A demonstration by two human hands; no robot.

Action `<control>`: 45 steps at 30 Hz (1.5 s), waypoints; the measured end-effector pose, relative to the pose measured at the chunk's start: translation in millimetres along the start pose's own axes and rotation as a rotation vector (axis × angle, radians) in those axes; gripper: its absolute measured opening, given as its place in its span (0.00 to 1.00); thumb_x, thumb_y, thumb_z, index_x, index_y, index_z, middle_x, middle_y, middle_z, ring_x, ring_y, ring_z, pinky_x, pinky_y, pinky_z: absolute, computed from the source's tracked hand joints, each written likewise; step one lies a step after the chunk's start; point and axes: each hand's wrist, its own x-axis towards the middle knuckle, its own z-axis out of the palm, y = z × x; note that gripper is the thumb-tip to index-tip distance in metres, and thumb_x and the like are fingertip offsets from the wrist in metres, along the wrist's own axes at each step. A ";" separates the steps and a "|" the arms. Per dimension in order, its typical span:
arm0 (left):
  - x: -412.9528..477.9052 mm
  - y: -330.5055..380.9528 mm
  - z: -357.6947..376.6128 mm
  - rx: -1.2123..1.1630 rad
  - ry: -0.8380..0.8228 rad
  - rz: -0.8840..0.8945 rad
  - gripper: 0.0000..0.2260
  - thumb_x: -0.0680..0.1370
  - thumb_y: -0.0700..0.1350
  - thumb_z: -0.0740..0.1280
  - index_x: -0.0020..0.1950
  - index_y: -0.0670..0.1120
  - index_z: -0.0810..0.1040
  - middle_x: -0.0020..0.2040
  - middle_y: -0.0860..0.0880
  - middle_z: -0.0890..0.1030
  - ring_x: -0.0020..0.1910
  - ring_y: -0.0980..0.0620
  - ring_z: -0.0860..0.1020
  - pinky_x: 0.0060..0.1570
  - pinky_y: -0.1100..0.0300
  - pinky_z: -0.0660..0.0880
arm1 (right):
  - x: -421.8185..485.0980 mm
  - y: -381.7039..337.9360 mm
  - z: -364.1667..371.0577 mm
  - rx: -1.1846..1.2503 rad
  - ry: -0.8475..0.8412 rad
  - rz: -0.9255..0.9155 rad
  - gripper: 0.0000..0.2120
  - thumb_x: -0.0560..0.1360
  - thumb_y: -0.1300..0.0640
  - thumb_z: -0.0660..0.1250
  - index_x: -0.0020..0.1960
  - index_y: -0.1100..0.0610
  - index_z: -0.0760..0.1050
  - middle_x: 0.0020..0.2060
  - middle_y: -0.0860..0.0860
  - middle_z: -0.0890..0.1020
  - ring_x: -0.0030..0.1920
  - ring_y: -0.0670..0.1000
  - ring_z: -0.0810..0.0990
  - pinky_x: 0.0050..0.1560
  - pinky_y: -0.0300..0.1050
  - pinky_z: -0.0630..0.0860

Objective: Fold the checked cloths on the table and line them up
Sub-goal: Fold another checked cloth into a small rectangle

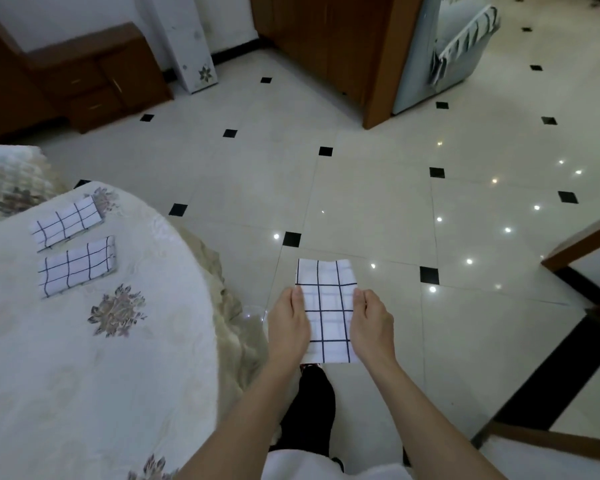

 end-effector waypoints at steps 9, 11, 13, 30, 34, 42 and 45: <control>155.7 27.3 7.2 -0.108 0.095 -0.015 0.17 0.85 0.48 0.54 0.37 0.49 0.66 0.33 0.53 0.71 0.30 0.61 0.68 0.32 0.66 0.66 | 146.9 -75.4 53.1 -0.077 -0.035 -0.085 0.19 0.85 0.49 0.53 0.37 0.55 0.64 0.30 0.50 0.72 0.32 0.50 0.70 0.36 0.49 0.68; 189.6 32.3 -0.8 -0.132 0.117 -0.028 0.17 0.85 0.48 0.54 0.37 0.49 0.66 0.33 0.53 0.71 0.30 0.61 0.68 0.31 0.66 0.66 | 175.9 -96.1 70.8 -0.087 -0.071 -0.119 0.18 0.85 0.50 0.53 0.38 0.55 0.64 0.31 0.50 0.72 0.32 0.48 0.70 0.34 0.45 0.67; 220.1 35.7 -12.7 -0.156 0.163 -0.051 0.17 0.85 0.49 0.54 0.37 0.48 0.66 0.33 0.54 0.71 0.30 0.61 0.68 0.31 0.66 0.67 | 200.9 -116.6 90.7 -0.098 -0.115 -0.151 0.18 0.85 0.50 0.53 0.39 0.57 0.66 0.31 0.50 0.73 0.32 0.48 0.70 0.33 0.41 0.66; 272.5 -40.6 -148.5 -0.230 0.944 -0.482 0.16 0.85 0.50 0.55 0.38 0.47 0.68 0.33 0.52 0.72 0.30 0.59 0.69 0.32 0.63 0.67 | 219.7 -228.4 313.7 -0.151 -0.884 -0.521 0.18 0.84 0.52 0.57 0.36 0.55 0.65 0.28 0.47 0.71 0.28 0.43 0.67 0.33 0.43 0.68; 268.2 -43.8 -170.3 -0.263 1.193 -0.634 0.16 0.85 0.50 0.55 0.39 0.48 0.69 0.34 0.51 0.73 0.31 0.60 0.69 0.36 0.58 0.68 | 206.3 -256.4 359.3 -0.225 -1.151 -0.649 0.18 0.84 0.50 0.56 0.37 0.57 0.65 0.29 0.54 0.72 0.30 0.47 0.67 0.33 0.45 0.67; 244.7 -44.1 -184.5 -0.341 1.583 -0.845 0.15 0.85 0.50 0.55 0.39 0.49 0.68 0.35 0.51 0.72 0.33 0.58 0.68 0.34 0.64 0.64 | 159.0 -284.6 401.8 -0.291 -1.534 -0.915 0.19 0.84 0.48 0.55 0.36 0.54 0.64 0.26 0.48 0.69 0.28 0.46 0.65 0.31 0.45 0.63; 230.2 -48.6 -182.5 -0.370 1.685 -0.889 0.16 0.85 0.49 0.56 0.38 0.50 0.67 0.33 0.52 0.70 0.30 0.60 0.67 0.32 0.64 0.64 | 139.3 -281.3 408.8 -0.337 -1.636 -0.965 0.18 0.84 0.48 0.55 0.38 0.55 0.67 0.27 0.50 0.72 0.28 0.47 0.69 0.32 0.46 0.66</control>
